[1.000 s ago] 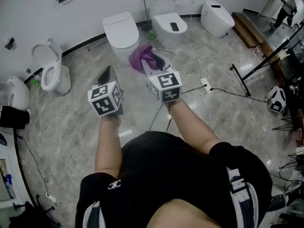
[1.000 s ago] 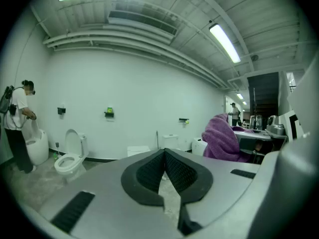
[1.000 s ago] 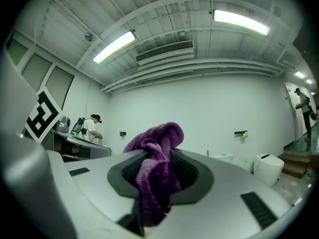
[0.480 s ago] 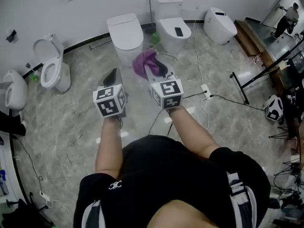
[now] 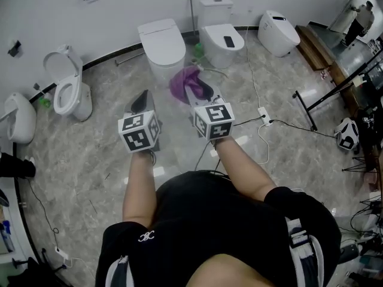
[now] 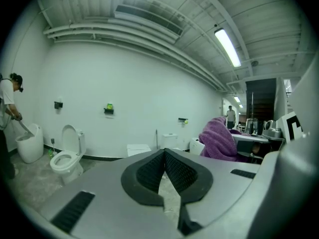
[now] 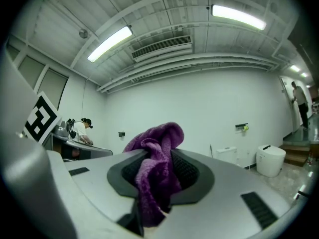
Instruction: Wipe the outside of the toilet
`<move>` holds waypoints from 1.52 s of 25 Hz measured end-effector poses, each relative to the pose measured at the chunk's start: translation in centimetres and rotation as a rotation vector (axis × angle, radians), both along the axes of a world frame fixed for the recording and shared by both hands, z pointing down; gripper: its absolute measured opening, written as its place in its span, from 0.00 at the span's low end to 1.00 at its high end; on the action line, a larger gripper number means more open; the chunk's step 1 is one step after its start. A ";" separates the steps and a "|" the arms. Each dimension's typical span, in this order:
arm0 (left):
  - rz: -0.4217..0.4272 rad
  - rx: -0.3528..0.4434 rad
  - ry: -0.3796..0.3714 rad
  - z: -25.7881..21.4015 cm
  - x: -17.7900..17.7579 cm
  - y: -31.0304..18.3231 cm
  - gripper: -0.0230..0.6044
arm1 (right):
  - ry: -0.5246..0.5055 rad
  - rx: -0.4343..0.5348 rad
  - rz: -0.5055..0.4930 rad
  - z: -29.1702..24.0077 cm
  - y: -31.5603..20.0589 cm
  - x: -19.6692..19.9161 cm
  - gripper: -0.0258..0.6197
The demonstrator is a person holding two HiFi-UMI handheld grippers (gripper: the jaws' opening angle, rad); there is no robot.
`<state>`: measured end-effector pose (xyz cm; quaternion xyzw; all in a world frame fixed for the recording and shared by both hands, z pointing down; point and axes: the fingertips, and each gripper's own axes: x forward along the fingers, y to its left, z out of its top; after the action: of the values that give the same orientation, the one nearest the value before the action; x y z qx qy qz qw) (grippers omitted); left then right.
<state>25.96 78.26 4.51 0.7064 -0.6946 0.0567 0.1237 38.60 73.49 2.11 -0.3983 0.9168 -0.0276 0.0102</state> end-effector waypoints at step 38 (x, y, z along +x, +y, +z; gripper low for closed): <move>-0.087 -0.061 -0.020 0.6 -7.8 -35.2 0.05 | 0.015 -0.009 -0.188 1.1 -35.0 -10.5 0.21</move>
<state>18.17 43.02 5.07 0.6710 -0.7237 0.0795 0.1403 28.13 38.46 3.24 -0.3107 0.9501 -0.0296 -0.0009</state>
